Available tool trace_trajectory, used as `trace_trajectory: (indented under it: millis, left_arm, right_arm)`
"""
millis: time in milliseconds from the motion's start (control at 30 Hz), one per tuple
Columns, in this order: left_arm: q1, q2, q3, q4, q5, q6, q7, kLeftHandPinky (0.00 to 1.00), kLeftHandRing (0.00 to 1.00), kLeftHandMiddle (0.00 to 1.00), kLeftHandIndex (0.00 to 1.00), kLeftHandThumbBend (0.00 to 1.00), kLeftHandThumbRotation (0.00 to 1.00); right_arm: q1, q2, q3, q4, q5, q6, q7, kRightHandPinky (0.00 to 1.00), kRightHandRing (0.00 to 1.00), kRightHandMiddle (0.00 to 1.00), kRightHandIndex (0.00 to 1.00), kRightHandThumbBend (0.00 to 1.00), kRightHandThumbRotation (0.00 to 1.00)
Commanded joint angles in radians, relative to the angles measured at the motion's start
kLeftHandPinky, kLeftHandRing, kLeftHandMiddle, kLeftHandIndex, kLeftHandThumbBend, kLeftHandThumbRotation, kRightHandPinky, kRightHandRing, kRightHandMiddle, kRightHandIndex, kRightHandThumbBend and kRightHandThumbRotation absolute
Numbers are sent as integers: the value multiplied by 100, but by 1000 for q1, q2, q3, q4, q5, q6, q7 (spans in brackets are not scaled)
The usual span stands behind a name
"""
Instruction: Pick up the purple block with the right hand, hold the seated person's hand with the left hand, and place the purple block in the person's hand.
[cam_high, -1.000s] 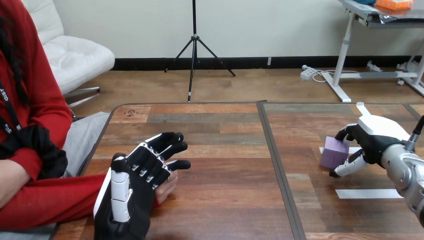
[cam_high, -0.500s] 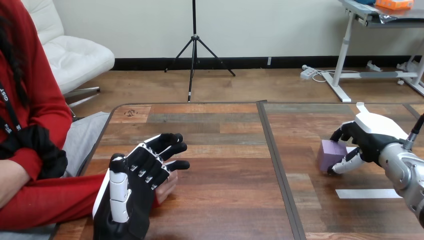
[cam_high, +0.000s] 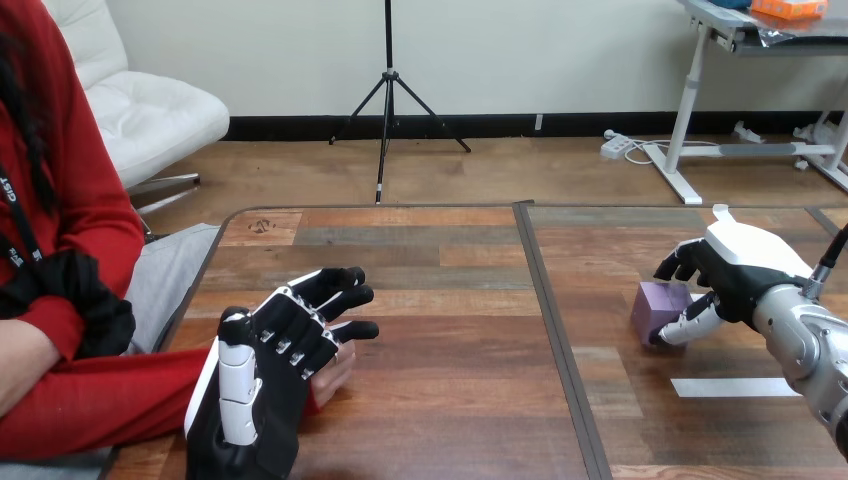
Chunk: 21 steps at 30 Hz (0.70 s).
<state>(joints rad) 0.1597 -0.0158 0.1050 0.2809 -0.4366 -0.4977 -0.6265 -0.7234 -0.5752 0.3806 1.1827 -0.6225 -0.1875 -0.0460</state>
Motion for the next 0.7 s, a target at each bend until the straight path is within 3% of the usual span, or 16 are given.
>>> trace_trajectory:
  millis: [0, 300, 667]
  left_arm:
    - [-27, 0, 6, -18, -5, -13, 1, 65, 77, 76, 66, 76, 94]
    - [-29, 1, 4, -13, 2, -18, 1, 66, 78, 77, 65, 76, 95]
    - [-29, -2, 3, -15, -1, -15, 0, 66, 77, 76, 65, 75, 94]
  right_arm:
    - [-45, 16, -21, -36, 21, 4, -38, 65, 76, 78, 75, 79, 20]
    - [-48, 21, -17, -36, 18, 16, -51, 64, 76, 80, 78, 84, 22]
    - [-55, 21, -7, -34, 12, 39, -21, 66, 79, 82, 80, 86, 24]
